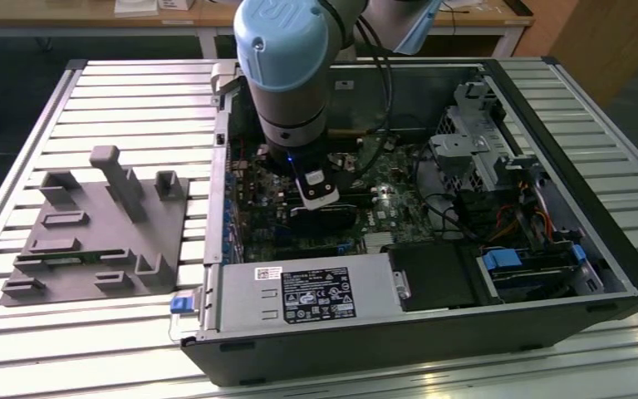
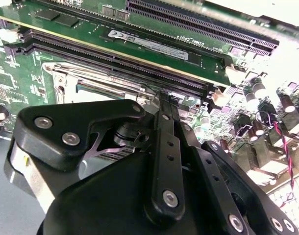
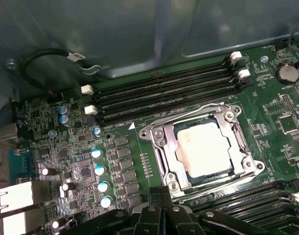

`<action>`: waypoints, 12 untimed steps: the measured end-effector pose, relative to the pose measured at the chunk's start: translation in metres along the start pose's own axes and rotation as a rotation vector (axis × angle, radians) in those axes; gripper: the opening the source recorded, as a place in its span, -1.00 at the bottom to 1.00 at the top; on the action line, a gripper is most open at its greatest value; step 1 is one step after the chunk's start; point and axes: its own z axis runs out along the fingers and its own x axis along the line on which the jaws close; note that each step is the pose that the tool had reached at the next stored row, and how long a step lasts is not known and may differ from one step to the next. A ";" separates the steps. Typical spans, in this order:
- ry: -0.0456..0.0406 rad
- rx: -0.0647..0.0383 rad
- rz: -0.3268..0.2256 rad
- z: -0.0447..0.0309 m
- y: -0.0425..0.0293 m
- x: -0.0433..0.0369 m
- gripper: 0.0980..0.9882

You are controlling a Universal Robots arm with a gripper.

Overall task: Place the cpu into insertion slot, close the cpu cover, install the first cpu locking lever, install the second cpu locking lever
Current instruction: 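Install the second cpu locking lever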

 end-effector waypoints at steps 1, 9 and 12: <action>0.0001 0.000 0.000 0.0003 0.0001 0.0001 -0.98; 0.0002 0.000 0.000 0.0028 -0.0005 0.0002 -0.98; 0.0000 0.000 0.000 0.0010 0.0001 0.0001 -0.98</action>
